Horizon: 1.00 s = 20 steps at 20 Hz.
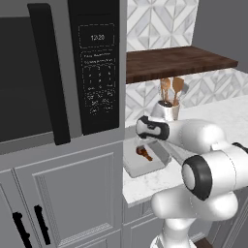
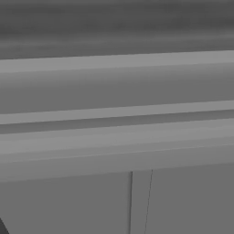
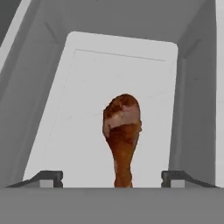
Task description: Place one lime and one chicken drumstick in each tupperware on the nearby counter, to pack two identical lunches.
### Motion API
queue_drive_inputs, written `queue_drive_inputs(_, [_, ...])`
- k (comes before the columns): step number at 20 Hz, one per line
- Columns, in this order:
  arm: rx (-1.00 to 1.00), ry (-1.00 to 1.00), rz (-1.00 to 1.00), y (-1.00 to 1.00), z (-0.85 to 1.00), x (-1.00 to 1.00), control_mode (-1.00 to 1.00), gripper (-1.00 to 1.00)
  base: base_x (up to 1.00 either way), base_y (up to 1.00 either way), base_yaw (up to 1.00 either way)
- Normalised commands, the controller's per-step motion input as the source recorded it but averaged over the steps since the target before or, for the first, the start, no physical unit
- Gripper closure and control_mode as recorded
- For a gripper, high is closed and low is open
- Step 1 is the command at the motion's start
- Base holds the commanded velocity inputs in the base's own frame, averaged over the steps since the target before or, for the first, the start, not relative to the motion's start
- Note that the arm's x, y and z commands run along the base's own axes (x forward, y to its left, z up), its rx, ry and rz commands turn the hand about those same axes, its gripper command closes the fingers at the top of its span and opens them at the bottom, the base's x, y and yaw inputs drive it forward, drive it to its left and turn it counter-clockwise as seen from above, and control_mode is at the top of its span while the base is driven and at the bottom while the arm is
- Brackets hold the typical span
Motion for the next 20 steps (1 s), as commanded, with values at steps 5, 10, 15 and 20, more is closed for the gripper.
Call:
queue_drive_inputs(5, [0.00, -0.23, 0.00, -0.15, 0.73, -0.81, -1.00, -1.00, 0.00, 0.00, 0.00])
queue_drive_inputs(10, [0.00, -0.28, 0.00, -0.31, 0.54, -1.00, -1.00, -1.00, 0.00, 0.00, 0.00])
queue_drive_inputs(15, [0.00, -0.23, -0.06, -0.34, 0.48, -1.00, -1.00, -1.00, 0.00, 0.00, 0.00])
queue_drive_inputs(20, [0.00, -0.22, -0.11, -0.10, 0.53, -0.98, -1.00, -1.00, 0.00, 0.00, 0.00])
